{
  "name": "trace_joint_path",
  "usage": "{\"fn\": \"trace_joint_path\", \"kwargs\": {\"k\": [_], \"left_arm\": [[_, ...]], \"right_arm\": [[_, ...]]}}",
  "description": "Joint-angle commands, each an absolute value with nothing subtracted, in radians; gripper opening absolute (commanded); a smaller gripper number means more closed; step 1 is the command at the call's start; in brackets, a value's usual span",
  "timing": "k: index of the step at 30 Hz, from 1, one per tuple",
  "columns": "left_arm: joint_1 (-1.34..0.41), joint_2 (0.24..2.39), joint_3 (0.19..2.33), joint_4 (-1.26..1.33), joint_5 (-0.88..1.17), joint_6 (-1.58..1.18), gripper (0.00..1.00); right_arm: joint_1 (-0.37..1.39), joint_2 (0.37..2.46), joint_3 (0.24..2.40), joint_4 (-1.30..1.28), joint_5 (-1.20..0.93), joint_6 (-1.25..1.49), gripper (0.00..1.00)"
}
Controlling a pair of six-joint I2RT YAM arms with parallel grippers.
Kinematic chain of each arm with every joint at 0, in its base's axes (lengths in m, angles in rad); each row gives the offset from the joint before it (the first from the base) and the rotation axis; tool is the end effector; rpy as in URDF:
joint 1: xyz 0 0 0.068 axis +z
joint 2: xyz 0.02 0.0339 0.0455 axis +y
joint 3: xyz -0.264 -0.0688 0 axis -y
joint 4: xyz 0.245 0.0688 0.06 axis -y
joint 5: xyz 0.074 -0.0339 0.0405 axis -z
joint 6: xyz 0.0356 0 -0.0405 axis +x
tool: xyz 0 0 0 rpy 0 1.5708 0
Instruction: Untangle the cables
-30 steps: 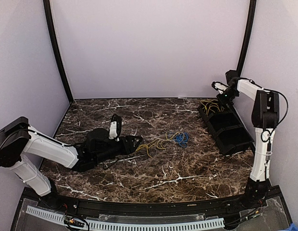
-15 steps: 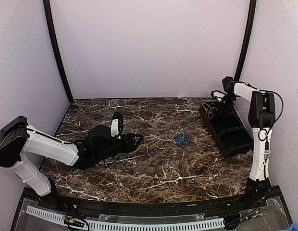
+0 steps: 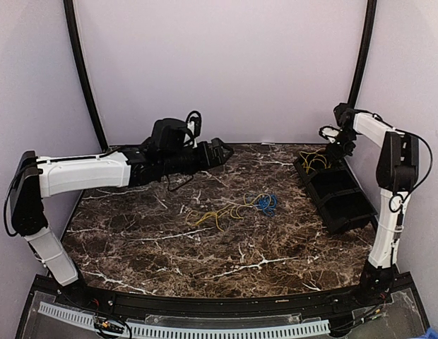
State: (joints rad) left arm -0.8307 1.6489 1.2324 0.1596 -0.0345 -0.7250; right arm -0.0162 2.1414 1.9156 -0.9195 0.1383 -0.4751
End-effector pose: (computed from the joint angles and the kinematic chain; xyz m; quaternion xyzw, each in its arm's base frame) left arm 0.2672 -0.2908 0.3046 0.0313 0.7912 -0.4188 0.4446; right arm 0.4598 -0.0124 0.2398 -0.2076 0.9529 -0.1167 0.1879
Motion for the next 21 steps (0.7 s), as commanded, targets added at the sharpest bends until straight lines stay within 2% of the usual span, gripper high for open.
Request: {"fn": "trace_joint_path", "kwargs": {"k": [1,8,14,21], "left_arm": [[-0.811,1.721,1.403,-0.109,0.154,-0.708,0.99],[-0.805,1.662,1.518,-0.059,0.063,-0.748,0.99],[-0.774,1.546,1.441,0.297,0.100,-0.930,0.99],[-0.739,1.631,1.550,0.529,0.301,-1.184,0.99]], "right_arm": [[-0.021,2.031,1.906,-0.964,0.165,-0.460,0.47],[-0.018,1.953,1.893,-0.945,0.127,-0.461,0.53],[-0.018,1.956,1.770,-0.729,0.092,-0.491,0.50],[-0.018,2.062,1.818,-0.625,0.101,-0.503,0.49]]}}
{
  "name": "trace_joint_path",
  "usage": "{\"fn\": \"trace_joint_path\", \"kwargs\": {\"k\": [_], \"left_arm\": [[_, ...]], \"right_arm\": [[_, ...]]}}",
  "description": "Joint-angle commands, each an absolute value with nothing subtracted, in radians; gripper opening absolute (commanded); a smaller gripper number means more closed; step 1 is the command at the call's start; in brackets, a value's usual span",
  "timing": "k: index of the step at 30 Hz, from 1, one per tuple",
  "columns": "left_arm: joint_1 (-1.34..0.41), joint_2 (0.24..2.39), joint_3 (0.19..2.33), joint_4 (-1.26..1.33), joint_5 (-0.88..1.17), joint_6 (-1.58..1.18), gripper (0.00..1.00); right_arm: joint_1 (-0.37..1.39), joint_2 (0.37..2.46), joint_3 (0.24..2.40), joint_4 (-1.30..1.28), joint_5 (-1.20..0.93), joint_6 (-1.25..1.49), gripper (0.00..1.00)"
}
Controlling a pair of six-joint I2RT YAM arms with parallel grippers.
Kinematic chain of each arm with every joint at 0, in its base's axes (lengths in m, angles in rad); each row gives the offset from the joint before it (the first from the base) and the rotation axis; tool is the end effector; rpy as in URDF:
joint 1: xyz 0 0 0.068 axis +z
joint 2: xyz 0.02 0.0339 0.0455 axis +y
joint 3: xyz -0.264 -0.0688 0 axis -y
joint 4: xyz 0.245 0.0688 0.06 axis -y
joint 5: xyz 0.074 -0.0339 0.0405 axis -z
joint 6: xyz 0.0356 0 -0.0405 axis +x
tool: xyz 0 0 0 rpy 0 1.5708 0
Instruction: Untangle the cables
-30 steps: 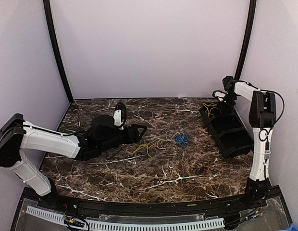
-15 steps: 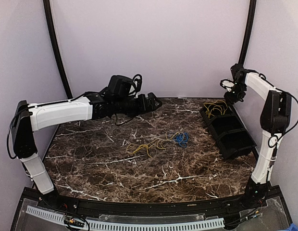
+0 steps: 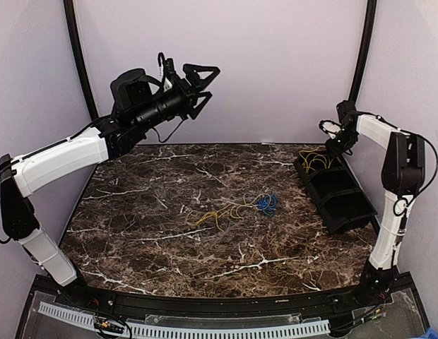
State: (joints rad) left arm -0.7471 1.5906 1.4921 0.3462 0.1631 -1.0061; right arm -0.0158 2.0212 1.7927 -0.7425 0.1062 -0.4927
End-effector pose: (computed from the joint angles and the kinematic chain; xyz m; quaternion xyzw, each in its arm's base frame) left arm 0.2754 -0.2630 0.4398 -0.0153 0.6155 -0.6364 0.4647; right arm 0.4488 -0.0109 0.2638 -0.2101 0.9307 -0.1233 0.2728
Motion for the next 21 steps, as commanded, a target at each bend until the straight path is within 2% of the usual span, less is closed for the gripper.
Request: {"fn": "trace_joint_path", "kwargs": {"k": [1,21], "left_arm": [[-0.739,1.640,1.553,0.566,0.340,-1.224,0.99],[-0.738,1.751,1.600,0.718,0.545,-1.359,0.99]], "right_arm": [[-0.018,2.072,1.822,-0.621,0.097,-0.501,0.49],[-0.018,2.074,1.799,-0.590,0.065,-0.486,0.48]]}}
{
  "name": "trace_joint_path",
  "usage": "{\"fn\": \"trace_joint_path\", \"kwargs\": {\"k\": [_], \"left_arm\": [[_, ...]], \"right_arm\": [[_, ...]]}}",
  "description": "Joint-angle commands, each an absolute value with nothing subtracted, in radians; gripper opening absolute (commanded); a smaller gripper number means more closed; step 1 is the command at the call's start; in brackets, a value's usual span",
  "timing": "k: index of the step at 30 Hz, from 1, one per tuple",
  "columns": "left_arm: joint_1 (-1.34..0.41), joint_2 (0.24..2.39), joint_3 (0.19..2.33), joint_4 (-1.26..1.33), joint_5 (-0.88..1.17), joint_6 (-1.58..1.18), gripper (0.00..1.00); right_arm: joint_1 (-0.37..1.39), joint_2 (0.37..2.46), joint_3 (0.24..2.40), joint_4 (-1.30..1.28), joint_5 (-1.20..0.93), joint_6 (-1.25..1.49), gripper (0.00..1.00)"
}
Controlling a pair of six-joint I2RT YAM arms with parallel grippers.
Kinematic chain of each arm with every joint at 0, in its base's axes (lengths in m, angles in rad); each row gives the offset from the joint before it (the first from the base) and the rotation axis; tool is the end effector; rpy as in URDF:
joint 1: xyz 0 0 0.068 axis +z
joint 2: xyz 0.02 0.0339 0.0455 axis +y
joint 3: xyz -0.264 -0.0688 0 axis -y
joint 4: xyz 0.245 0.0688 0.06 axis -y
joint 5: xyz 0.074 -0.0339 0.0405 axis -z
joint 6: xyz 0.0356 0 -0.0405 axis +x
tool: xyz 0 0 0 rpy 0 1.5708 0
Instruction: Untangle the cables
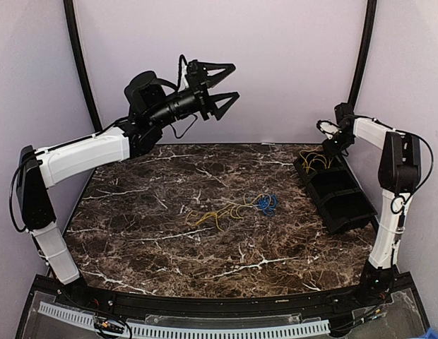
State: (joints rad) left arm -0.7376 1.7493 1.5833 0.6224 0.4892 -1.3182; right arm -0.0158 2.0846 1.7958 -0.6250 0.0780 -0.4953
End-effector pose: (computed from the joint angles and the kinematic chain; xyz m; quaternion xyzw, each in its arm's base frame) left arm 0.2944 -0.2902 0.4385 0.0501 0.5504 -0.7712 0.3158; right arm 0.4685 -0.0102 0.2445 -0.2124 0.9217 -0.1172 0.3026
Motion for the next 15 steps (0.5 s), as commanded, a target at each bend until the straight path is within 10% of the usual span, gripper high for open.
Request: {"fn": "trace_joint_path", "kwargs": {"k": [1,15], "left_arm": [[-0.738,1.751,1.600,0.720,0.546,-1.357,0.99],[-0.748,1.767,1.559,0.733,0.545,-1.216,0.99]], "right_arm": [[-0.018,2.074,1.801,-0.590,0.064,-0.484,0.48],[-0.018,2.039,1.771,-0.591,0.028,-0.474,0.48]]}}
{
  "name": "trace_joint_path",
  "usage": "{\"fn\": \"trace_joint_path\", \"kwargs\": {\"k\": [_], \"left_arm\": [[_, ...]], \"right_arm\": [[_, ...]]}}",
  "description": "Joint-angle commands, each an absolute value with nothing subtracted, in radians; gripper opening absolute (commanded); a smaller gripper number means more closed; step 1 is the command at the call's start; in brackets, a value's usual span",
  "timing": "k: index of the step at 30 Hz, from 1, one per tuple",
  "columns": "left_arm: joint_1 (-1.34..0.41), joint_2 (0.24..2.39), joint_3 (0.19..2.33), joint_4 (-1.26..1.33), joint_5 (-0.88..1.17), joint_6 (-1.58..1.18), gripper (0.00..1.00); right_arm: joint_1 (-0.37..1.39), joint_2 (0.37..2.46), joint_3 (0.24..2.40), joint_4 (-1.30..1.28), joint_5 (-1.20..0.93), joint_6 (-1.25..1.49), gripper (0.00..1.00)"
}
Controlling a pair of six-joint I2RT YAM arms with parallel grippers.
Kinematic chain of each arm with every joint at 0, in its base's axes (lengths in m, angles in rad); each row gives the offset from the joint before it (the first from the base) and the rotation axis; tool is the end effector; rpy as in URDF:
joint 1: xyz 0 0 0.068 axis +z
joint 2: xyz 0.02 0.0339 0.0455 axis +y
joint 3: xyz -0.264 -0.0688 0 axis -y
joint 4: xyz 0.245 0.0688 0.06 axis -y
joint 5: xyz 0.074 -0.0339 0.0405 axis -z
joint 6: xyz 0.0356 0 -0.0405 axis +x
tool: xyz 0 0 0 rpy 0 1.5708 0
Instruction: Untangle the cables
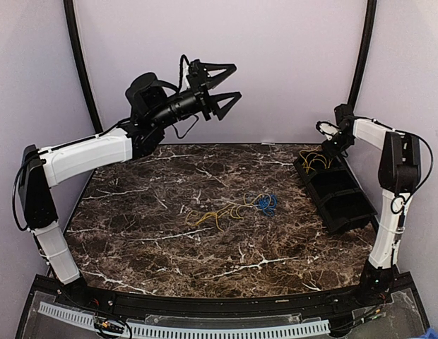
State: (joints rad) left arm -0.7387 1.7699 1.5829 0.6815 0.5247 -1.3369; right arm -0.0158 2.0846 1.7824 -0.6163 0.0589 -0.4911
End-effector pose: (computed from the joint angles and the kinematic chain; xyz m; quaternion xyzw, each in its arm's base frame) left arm 0.2958 -0.2935 0.4354 0.0669 0.5387 -0.7818 0.3069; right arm 0.4679 -0.0095 0.2407 -0.2137 0.9225 -0.1073 0.3030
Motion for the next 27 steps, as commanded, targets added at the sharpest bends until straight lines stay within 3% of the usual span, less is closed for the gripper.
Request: {"fn": "trace_joint_path", "kwargs": {"k": [1,4,9,13,18,21,27], "left_arm": [[-0.743,1.765,1.511,0.750,0.553,-1.101,0.99],[-0.730,1.728,1.406,0.670,0.523,-0.823,0.99],[-0.740,1.700,1.379,0.154,0.136,-0.327,0.99],[-0.740,1.674,1.354,-0.033,-0.105,-0.232,0.99],[-0.741,1.656,1.316,-0.215,-0.483,-0.342,0.99],[-0.741,1.672,1.306,-0.252,-0.486,-0.326,0.99],[-0.741,1.642,1.248,-0.119,-0.261,-0.240,0.94]], "right_arm": [[-0.018,2.031,1.765,-0.588,0.015,-0.477,0.48],[-0.020,2.000,1.723,-0.544,0.005,-0.486,0.48],[-0.041,2.005,1.728,-0.536,-0.096,-0.461,0.46],[-0.055,2.058,1.783,-0.562,-0.157,-0.441,0.42],[-0.056,2.101,1.867,-0.576,-0.161,-0.430,0.41],[-0.056,2.129,1.919,-0.586,-0.155,-0.435,0.41],[-0.057,2.221,2.038,-0.658,-0.157,-0.433,0.43]]}}
